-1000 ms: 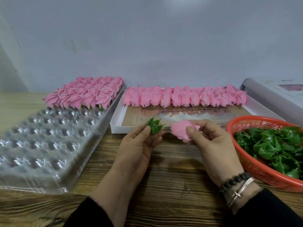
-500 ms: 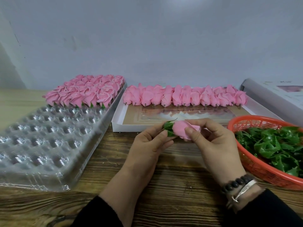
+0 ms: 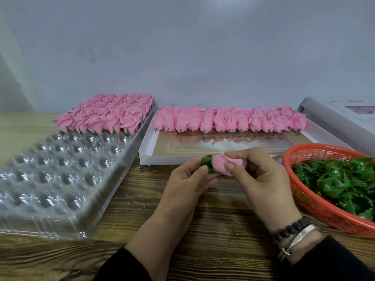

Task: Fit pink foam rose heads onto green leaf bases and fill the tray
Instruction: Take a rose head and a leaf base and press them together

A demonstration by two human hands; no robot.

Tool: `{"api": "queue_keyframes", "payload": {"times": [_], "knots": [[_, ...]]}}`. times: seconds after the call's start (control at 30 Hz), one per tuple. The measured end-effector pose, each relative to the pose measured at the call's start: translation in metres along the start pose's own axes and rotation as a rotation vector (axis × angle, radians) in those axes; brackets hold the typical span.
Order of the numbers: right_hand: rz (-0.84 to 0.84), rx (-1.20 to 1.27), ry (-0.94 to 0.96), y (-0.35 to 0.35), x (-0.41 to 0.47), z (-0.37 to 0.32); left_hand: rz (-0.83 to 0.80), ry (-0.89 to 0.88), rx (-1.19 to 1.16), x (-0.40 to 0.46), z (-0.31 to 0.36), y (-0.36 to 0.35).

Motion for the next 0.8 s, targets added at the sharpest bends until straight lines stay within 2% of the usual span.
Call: {"api": "queue_keyframes", "payload": {"times": [0.37,0.7,0.8], "knots": [[0.004,-0.117,0.076,-0.002,0.001,-0.002,-0.011,-0.006,0.116,-0.004,0.002,-0.007],[-0.046,-0.111,-0.011,-0.004,0.003,0.007,-0.135,-0.056,0.267,-0.010,0.004,-0.013],[-0.054,-0.118,-0.007,-0.004,0.003,0.004,-0.099,-0.121,0.404,-0.007,0.007,-0.009]]}}
Point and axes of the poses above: each hand's wrist, its own x-axis towards the middle knuckle, its own y-axis out of the back of the hand, z = x × y, the point moved 4 cm from there along x, towards the middle knuckle, and after that the axes turned 3 degrees about x, right-handed, at the moved point
